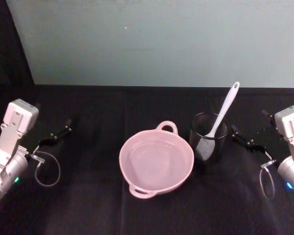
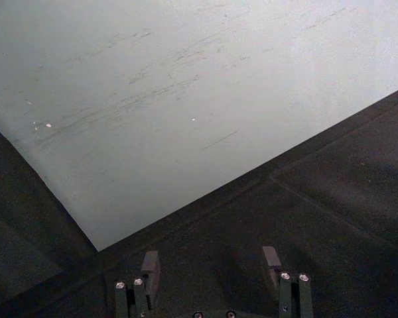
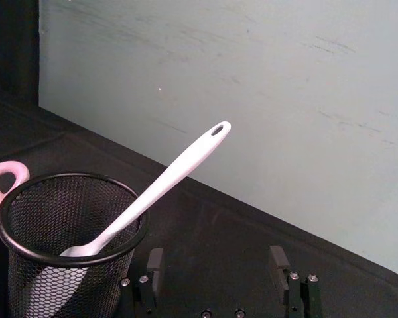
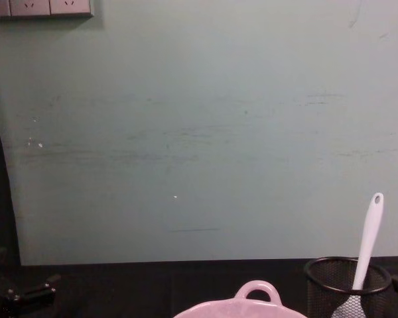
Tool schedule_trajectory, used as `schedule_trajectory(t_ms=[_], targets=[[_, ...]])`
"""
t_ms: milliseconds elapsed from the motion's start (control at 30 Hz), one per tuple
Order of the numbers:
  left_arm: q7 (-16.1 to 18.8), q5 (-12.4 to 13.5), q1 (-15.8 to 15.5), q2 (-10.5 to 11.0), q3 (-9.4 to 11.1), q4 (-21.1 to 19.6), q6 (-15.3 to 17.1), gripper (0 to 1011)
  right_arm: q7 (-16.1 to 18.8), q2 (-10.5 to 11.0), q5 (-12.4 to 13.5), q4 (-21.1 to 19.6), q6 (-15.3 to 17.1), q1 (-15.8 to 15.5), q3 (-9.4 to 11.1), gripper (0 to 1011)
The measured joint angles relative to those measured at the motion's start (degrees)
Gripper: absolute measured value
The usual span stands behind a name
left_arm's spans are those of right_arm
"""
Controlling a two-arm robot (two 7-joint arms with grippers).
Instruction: Use the one hand to pick up the spoon and stir the clear water in the bowl.
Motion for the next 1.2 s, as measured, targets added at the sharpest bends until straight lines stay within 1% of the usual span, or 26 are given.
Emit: schedule_trajectory(t_ms=[533, 667, 767, 800, 867, 933, 1067, 1100, 1167, 1200], targets=[[0.0, 0.0, 0.0, 0.0, 0.0, 0.0, 0.0, 1005, 0.0, 0.1, 0.0, -0.2, 0.1, -0.2, 0.2, 1003], [0.0, 0.0, 0.0, 0.0, 0.0, 0.0, 0.0, 1005, 0.0, 1.2, 0.2, -2.8, 0.9, -2.2, 1.7, 1002], [0.0, 0.0, 0.0, 0.0, 0.0, 0.0, 0.0, 1005, -0.6, 2.3, 0.5, -5.2, 1.3, -4.5, 3.3, 1003], [0.0, 0.0, 0.0, 0.0, 0.0, 0.0, 0.0, 1005, -0.9, 2.8, 0.8, -6.3, 1.4, -5.6, 4.2, 1002], [0.0, 0.0, 0.0, 0.0, 0.0, 0.0, 0.0, 1005, -0.9, 3.2, 1.3, -7.4, 1.4, -6.7, 5.1, 1003], [0.0, 0.0, 0.0, 0.0, 0.0, 0.0, 0.0, 1005, 0.2, 3.4, 3.9, -8.5, 1.0, -8.0, 7.0, 1003], [0.0, 0.0, 0.0, 0.0, 0.0, 0.0, 0.0, 1005, 3.8, 2.6, 8.7, -8.2, 0.3, -8.0, 8.8, 1003], [0.0, 0.0, 0.0, 0.0, 0.0, 0.0, 0.0, 1005, 5.9, 1.9, 11.3, -7.6, 0.3, -7.5, 9.6, 1003], [0.0, 0.0, 0.0, 0.0, 0.0, 0.0, 0.0, 1005, 8.1, 1.1, 14.1, -6.7, 0.5, -7.0, 10.3, 1003], [0.0, 0.0, 0.0, 0.0, 0.0, 0.0, 0.0, 1005, 10.4, 0.1, 16.8, -5.9, 1.1, -6.2, 10.9, 1003]])
